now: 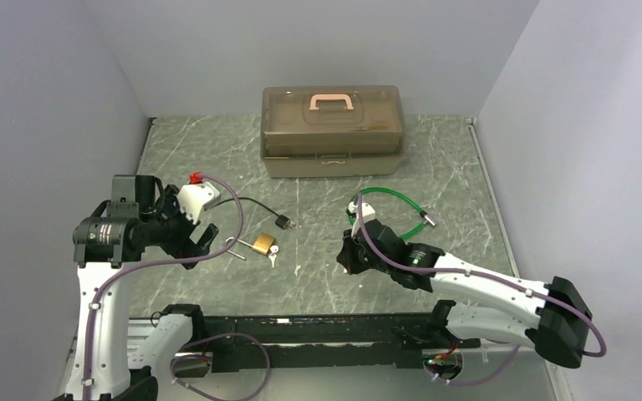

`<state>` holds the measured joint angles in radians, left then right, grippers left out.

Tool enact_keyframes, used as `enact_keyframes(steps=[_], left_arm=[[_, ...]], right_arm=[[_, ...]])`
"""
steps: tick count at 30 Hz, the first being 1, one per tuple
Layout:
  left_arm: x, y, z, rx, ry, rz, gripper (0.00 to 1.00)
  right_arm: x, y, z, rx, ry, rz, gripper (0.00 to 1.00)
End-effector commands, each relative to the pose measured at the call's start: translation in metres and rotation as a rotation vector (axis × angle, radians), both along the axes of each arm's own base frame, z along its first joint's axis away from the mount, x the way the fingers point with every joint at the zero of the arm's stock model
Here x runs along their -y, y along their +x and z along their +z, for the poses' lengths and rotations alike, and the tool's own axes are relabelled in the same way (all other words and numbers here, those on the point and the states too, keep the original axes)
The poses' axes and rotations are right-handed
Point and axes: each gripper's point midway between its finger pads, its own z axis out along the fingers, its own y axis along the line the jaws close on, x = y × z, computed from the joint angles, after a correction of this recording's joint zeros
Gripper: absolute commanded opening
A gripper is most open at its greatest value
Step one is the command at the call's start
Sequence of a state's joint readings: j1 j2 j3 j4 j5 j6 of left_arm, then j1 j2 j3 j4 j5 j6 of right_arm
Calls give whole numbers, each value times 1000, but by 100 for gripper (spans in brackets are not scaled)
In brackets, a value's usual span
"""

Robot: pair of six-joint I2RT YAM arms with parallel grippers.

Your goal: Unlock with the key

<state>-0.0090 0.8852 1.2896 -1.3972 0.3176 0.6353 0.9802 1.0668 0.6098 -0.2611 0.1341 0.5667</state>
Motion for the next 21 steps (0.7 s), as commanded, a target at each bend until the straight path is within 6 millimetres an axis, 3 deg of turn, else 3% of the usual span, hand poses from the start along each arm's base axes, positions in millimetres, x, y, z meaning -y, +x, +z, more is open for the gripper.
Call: enact_keyframes(steps=[1,3,5,6,8,13,17,21], left_arm=[[28,-2,21,58,-110,-120,99],[33,-4,16,41,-81,-184,99],[33,-4,6,21,-24,-217,99],[33,-6,-1,6,1,-233,99],[32,-7,-10,-5,35,-260,100],[33,-11,-21,-42,50,-286,99],[34,-8,-18,-47,55,-292,99],[36,2,-14,-43,60,-301,99]], right_arm=[[-4,-10,24,7,34,33,0],[4,-2,17,0,-12,-35,4],[9,5,3,-17,-88,-88,38],[11,8,-7,-30,-127,-107,50],[9,10,-23,-51,-168,-114,57],[8,19,-50,-62,-258,-145,57],[17,26,-64,-42,-347,-168,53],[14,26,-75,-44,-338,-151,39]])
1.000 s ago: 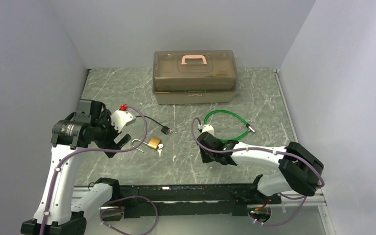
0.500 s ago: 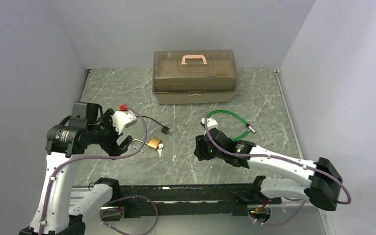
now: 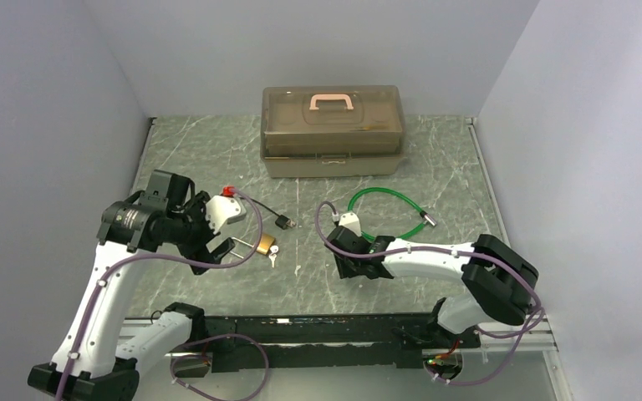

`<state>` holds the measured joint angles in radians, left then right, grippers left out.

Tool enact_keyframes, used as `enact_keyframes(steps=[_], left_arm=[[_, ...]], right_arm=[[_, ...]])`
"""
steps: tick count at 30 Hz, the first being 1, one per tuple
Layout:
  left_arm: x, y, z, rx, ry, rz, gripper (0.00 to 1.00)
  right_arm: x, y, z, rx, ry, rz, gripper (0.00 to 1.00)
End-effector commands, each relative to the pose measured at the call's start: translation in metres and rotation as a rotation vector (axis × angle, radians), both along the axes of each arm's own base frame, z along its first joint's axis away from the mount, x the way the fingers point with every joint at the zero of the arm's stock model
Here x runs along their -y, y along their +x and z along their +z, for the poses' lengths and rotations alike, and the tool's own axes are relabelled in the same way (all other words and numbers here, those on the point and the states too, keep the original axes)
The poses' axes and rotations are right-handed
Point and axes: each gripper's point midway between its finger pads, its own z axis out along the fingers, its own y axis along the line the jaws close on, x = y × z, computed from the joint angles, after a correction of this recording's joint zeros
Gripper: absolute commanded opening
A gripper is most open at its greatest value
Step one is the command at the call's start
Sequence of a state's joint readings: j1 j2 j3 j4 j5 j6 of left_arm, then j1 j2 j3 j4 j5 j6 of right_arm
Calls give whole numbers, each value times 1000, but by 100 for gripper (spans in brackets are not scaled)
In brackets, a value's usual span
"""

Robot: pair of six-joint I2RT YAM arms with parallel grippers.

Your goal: Unlock with the key

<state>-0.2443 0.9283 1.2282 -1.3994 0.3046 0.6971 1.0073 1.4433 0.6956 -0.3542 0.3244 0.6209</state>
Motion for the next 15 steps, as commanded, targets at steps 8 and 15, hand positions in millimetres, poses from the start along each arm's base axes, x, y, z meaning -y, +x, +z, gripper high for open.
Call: enact_keyframes(steps=[8,15], left_arm=[[23,25,9,16,-32,-83,99],[45,36,-6,-61,11,-164,99]], right_arm=[[-24,18,6,73,75,15,7],[-38,22,25,90,156,54,0]])
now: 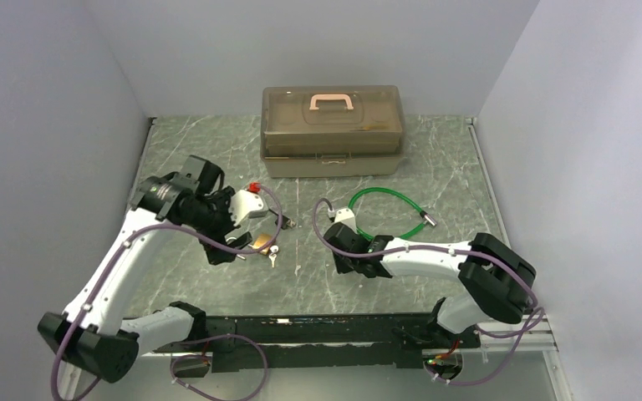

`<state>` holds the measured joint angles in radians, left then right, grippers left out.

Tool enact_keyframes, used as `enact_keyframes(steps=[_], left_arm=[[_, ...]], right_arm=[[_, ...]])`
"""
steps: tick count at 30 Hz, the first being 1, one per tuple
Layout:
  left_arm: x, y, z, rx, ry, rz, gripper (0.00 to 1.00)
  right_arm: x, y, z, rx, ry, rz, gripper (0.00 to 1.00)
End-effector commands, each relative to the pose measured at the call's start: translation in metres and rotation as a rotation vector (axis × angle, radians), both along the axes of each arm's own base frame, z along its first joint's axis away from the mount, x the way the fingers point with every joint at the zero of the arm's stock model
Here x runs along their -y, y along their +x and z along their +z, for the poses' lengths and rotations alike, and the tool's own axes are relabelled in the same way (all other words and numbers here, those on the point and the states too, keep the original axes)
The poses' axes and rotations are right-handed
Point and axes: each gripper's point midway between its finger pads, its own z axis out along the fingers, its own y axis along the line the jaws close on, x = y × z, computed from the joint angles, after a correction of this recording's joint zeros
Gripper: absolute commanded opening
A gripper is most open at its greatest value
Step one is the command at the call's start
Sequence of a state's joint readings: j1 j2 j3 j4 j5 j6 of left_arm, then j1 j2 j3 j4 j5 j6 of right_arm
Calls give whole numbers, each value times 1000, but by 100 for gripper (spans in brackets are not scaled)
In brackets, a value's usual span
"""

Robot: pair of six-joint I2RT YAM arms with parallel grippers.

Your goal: Unlock with the key

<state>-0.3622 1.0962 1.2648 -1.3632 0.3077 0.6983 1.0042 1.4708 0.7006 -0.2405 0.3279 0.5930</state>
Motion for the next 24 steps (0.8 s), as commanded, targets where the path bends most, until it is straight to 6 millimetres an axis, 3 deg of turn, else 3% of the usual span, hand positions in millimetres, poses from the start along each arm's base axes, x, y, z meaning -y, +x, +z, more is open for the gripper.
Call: enact_keyframes(steps=[1,7,11,14,17,19,24], left_arm=[[22,18,5,18,-23,-49,99],[63,27,6,-26,-154,-102,99],[94,29,5,-73,-284,-145,99],[108,37,-2,-117,-305,-121,99],[114,35,-7,-139,-300,-144,99],[115,34,-3,-127,-308,-168,99],[118,30,-6,-138,-275,-234,99]], right_arm=[[-22,6,28,40,125,51,0],[-42,-7,86,117,315,217,0],[-37,-8,116,176,343,254,0],[-25,-6,101,161,281,233,0],[-13,-7,64,82,176,210,56],[-11,-7,49,70,152,201,75],[-14,3,26,58,112,206,73]])
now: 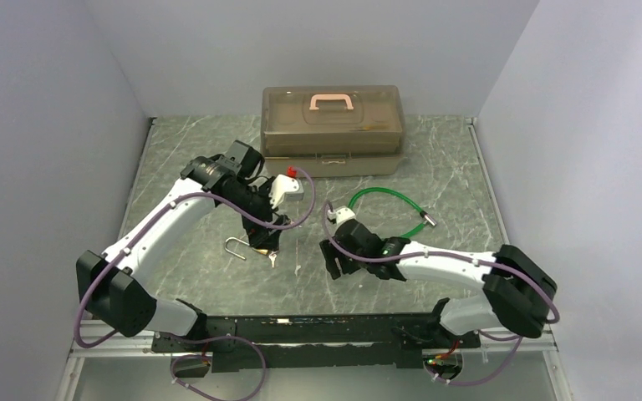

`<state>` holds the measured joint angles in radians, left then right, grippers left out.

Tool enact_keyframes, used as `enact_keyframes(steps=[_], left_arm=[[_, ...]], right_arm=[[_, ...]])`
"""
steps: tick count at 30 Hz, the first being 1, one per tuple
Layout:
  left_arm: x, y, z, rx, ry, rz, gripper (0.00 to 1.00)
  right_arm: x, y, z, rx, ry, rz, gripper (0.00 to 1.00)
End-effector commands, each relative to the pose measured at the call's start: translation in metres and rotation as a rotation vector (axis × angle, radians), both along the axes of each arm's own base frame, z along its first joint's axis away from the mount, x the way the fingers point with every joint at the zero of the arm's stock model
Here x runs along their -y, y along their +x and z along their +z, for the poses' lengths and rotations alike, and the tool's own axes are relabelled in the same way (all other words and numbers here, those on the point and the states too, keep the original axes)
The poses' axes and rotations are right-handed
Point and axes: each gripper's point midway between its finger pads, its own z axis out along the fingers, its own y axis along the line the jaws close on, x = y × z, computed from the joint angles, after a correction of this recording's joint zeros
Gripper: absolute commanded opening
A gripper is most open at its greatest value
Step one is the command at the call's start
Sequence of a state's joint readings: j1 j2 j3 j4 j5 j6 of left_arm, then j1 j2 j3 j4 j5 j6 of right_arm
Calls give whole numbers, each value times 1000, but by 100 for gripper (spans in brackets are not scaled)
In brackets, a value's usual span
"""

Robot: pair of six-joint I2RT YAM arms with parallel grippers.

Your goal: Unlock with the key

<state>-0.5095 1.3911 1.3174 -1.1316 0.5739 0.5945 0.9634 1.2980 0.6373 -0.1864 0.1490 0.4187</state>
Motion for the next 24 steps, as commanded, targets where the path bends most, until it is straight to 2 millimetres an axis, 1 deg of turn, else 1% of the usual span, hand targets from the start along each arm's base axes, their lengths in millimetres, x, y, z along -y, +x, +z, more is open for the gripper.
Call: enact_keyframes(steps=[1,5,10,12,16,19,20,21,22,24], left_arm=[[13,-1,13,36,-45,-73,99],[10,-5,12,52,-43,-91,99],[7,-1,3,75,-20,-94,99],[8,1,-2,65,-14,-93,99],[8,3,-4,42,1,-78,99],[5,7,-5,99,0,-63,99],[3,8,-5,124,1,-55,99],[1,10,-6,145,1,-46,99],[0,9,-5,162,-2,-41,99],[-1,10,-4,189,-7,-32,99]], right_arm=[[-8,15,-8,27,-15,-2,71],[-12,24,-20,26,-42,-37,58],[-17,31,-29,26,-57,-45,50],[-20,32,-31,23,-58,-36,43],[-26,34,-30,9,-59,-33,24],[-26,33,-31,0,-64,-38,18],[-25,33,-32,-1,-66,-39,14],[-25,33,-31,0,-65,-42,9],[-25,32,-30,-1,-59,-43,2],[-27,32,-26,-1,-42,-44,0]])
